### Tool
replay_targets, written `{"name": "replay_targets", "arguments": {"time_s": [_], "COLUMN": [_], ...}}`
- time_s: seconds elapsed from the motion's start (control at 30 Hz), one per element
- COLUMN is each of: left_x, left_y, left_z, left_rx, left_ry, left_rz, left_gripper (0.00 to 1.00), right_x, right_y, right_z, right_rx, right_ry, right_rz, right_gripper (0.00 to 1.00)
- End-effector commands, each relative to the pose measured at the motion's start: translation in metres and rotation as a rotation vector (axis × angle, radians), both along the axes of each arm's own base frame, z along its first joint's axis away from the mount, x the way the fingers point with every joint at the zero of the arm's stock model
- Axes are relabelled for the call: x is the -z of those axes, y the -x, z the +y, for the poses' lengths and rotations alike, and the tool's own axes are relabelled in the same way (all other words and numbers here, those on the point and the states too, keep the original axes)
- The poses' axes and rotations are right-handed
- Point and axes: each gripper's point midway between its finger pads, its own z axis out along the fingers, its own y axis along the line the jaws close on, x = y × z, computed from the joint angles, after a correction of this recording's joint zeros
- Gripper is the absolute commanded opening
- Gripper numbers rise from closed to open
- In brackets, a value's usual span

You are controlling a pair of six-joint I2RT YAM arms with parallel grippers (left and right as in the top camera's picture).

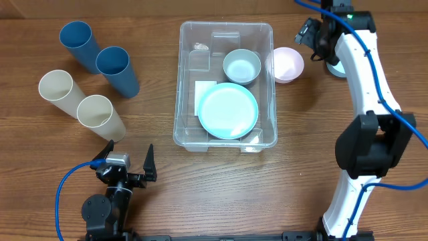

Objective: Pack container
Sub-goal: 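Grasp the pink bowl rim with the right gripper and lift it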

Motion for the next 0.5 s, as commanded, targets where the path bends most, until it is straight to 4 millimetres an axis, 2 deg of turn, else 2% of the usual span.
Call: {"name": "replay_targets", "arguments": {"time_s": [0.0, 0.1, 0.13, 0.2, 0.3, 0.37, 0.47], "left_x": [0.0, 0.0, 0.0, 0.0, 0.0, 0.0, 0.0], "left_y": [0.0, 0.0, 0.0, 0.0, 0.0, 0.0, 0.0], "left_z": [0.0, 0.0, 0.0, 0.0, 0.0, 0.0, 0.0], "left_rx": [0.003, 0.003, 0.003, 0.003, 0.003, 0.003, 0.003], "left_ry": [0.014, 0.014, 0.014, 0.014, 0.014, 0.014, 0.014], "left_rz": [-0.004, -0.004, -0.004, -0.004, -0.004, -0.004, -0.004], "left_gripper": [1.0, 1.0, 1.0, 1.0, 1.0, 1.0, 1.0], "right_x": [0.039, 0.063, 0.08, 0.095, 0.11, 0.111, 0.111], "right_y": [0.001, 0.003, 0.006, 0.009, 0.012, 0.013, 0.012], "right_z": [0.018, 0.02, 0.02, 0.021, 0.021, 0.021, 0.021], "right_rx": [-0.016, -0.004, 0.014, 0.021, 0.033, 0.039, 0.039], "right_ry": [-0.065, -0.069, -0.074, -0.082, -0.088, -0.089, -0.089], "right_rz": [0.059, 0.11, 0.15, 0.185, 0.221, 0.222, 0.221], "right_gripper": [0.85, 0.81, 0.79, 0.76, 0.59, 0.34, 0.25]}}
